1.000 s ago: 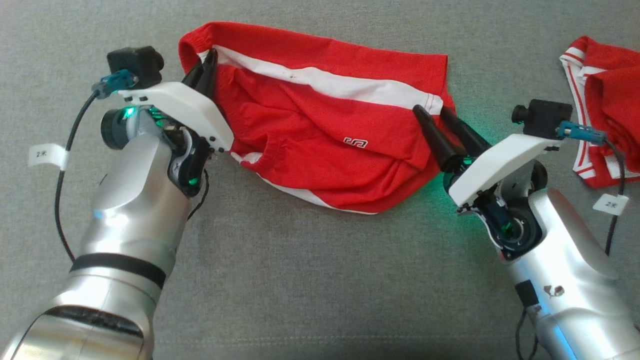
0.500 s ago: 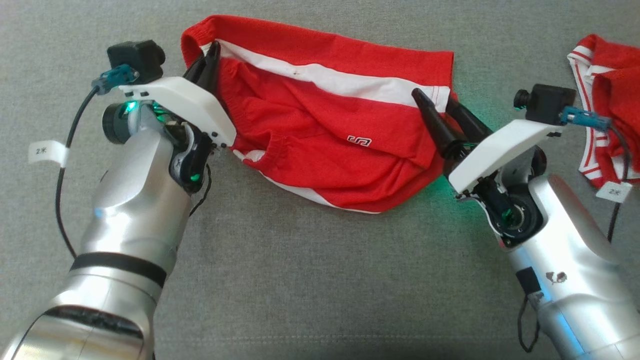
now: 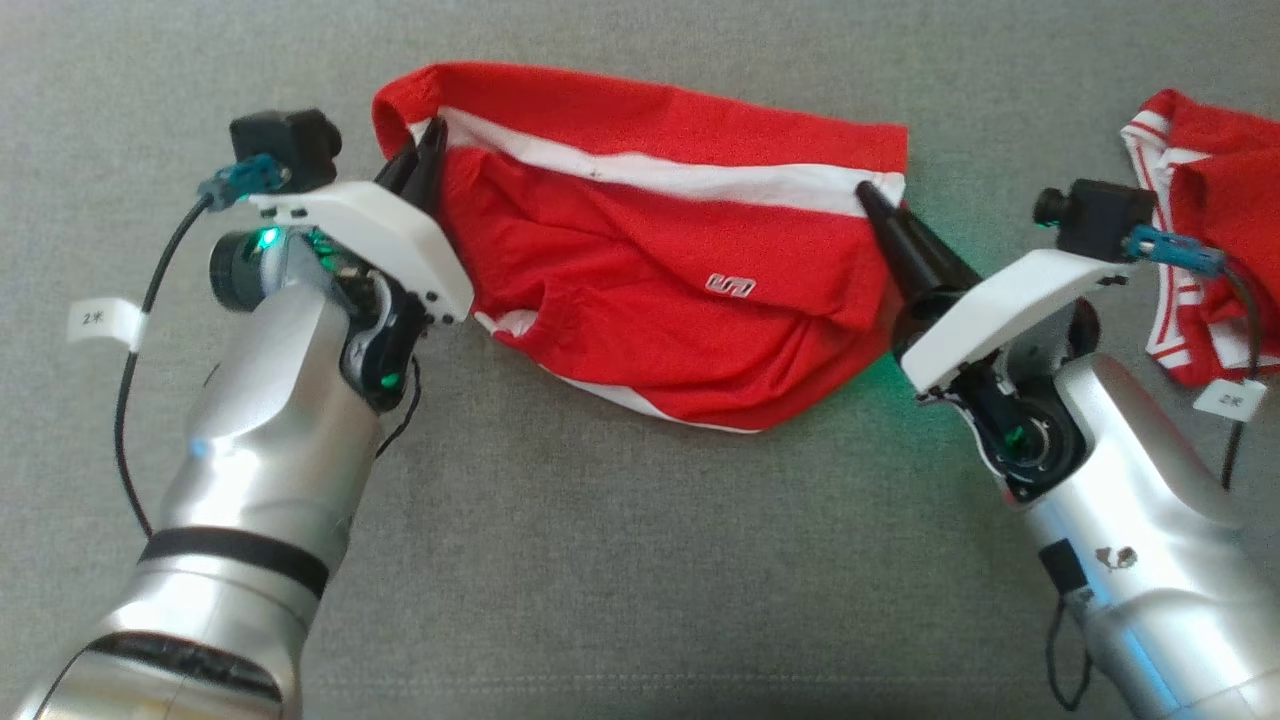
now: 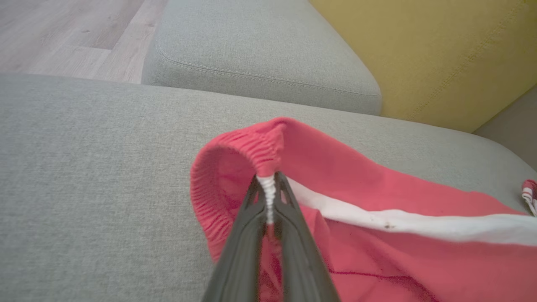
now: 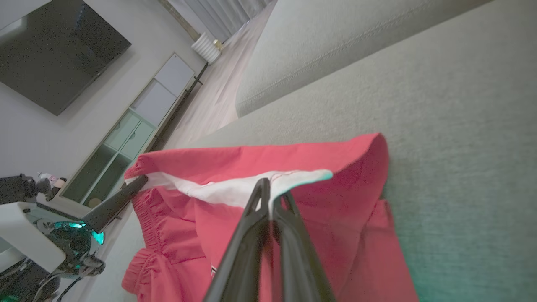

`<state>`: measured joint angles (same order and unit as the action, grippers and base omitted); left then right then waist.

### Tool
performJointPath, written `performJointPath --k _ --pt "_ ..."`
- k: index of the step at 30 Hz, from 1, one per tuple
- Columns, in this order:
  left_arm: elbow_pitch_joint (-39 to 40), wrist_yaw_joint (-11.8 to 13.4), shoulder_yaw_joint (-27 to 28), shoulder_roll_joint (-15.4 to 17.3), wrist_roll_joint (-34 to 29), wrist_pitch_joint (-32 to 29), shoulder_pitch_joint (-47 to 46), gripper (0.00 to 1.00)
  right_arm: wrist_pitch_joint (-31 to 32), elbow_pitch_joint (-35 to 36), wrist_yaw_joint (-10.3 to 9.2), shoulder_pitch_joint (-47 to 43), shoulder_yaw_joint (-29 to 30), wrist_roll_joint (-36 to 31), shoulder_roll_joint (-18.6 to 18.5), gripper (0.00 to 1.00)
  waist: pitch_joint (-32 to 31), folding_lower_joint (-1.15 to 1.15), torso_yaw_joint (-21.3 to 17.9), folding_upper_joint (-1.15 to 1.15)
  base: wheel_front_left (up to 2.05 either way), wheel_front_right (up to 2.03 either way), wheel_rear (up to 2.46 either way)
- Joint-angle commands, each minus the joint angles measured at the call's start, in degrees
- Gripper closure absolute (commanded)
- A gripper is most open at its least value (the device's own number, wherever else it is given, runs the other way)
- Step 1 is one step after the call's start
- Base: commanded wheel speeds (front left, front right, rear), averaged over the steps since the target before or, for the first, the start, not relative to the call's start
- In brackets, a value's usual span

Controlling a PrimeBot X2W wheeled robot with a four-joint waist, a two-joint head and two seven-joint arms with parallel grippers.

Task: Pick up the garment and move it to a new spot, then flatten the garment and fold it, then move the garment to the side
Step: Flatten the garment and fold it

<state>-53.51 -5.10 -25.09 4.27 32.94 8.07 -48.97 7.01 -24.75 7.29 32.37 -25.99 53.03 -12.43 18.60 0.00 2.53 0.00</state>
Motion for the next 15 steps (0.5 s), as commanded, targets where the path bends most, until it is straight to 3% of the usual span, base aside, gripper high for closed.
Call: performJointPath --k 1,8,15 --pt "2.20 -0.17 1.24 2.58 0.28 -0.17 -0.77 1.00 -1.38 1.55 0.20 1.53 -0.80 0.15 -0.58 1.00 -1.00 0.00 -0.13 0.00 0.00 0.00 0.00" --pt "5.63 -1.72 -0.60 4.59 2.25 -5.73 2.30 1.00 -7.12 1.51 0.20 2.43 -3.19 -4.09 -4.00 1.00 -7.33 0.00 -0.51 0.00 0.00 0.00 0.00" --pt "16.08 -2.25 -1.78 8.03 6.63 -14.64 4.50 1.00 -8.97 2.95 0.20 4.84 -5.00 -6.78 -9.29 1.00 -14.35 0.00 -0.51 0.00 0.00 0.00 0.00"
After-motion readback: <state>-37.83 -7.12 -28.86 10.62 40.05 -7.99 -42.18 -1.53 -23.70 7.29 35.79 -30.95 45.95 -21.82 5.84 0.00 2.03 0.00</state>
